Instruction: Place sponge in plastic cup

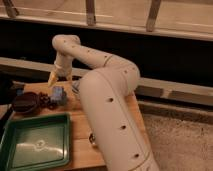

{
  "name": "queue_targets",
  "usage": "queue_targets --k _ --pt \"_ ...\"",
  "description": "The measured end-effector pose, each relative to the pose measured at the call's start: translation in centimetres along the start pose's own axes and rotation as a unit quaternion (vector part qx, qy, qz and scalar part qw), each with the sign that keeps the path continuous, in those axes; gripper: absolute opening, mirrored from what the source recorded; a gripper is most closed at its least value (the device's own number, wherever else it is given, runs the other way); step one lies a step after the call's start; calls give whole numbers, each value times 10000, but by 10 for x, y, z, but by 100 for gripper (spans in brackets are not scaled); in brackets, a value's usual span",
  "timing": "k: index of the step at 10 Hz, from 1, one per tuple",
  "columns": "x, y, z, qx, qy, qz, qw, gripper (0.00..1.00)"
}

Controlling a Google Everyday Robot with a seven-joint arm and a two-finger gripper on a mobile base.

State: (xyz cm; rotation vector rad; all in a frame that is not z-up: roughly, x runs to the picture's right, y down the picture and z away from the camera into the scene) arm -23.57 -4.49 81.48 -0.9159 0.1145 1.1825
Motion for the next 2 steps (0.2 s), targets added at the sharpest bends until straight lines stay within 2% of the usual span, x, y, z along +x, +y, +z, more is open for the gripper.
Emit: queue_targets --k 2 --pt "6 -7 -19 20 -285 116 9995 73"
